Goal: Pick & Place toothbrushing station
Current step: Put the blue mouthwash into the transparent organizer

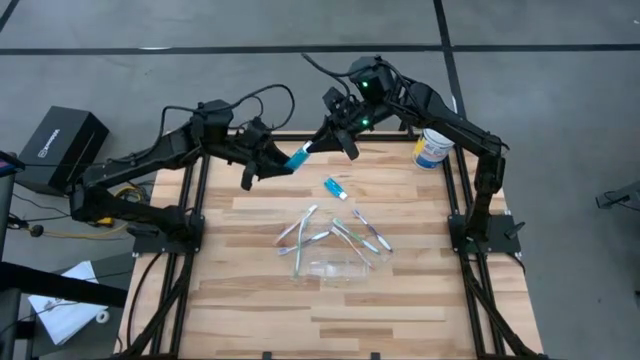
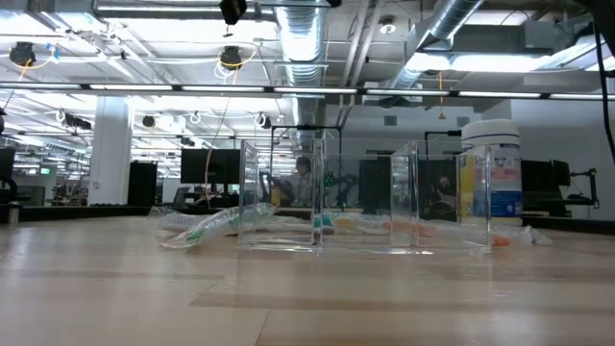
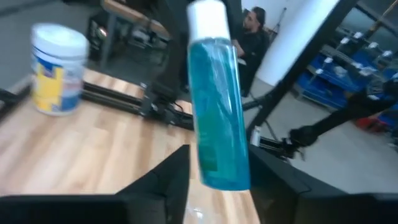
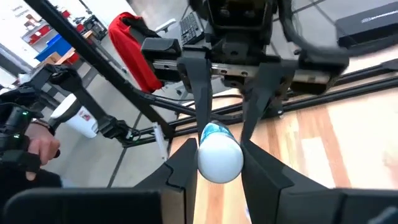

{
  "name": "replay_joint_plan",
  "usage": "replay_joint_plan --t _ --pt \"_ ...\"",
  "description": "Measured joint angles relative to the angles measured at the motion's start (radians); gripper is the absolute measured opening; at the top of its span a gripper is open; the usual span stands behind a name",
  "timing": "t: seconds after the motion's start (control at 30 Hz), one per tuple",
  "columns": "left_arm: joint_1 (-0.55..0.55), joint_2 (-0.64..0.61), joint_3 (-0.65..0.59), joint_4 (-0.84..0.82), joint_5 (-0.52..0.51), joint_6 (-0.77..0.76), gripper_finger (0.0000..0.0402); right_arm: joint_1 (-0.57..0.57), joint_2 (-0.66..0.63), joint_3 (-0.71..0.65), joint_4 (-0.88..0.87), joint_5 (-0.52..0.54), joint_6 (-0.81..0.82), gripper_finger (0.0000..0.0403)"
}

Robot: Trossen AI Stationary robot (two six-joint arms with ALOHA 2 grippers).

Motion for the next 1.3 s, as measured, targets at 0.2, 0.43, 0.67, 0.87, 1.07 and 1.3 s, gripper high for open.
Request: replay_joint_plan --t 0.2,0.43,0.67,0.87,1.07,1.3 --pt "0.108 -0.044 0.0 0.005 -0.003 0.047 0.0192 -0.014 0.0 0.0 0.009 0.012 0.0 0.0086" --pt "0.222 -0.127 0.0 0.015 -0.037 0.055 0.0188 -0.034 0.003 -0.001 0.008 -0.033 0.002 0.0086" --pt "0.265 -0.154 0.0 0.01 -0.027 0.048 0.0186 -0.046 -0.001 0.0 0.091 -0.071 0.041 0.0086" --pt "0.273 -0.124 0.0 -0.007 -0.027 0.06 0.0182 -0.06 -0.001 0.0 0.039 -0.085 0.048 0.0086" --pt "0.292 -0.08 0.0 -0.04 -0.022 0.088 0.0177 -0.037 -0.001 0.0 -0.124 -0.102 0.002 0.0086" --pt "0.312 -0.052 0.0 -0.04 -0.02 0.09 0.0168 0.051 -0.001 0.0 -0.481 0.07 -0.116 0.0085"
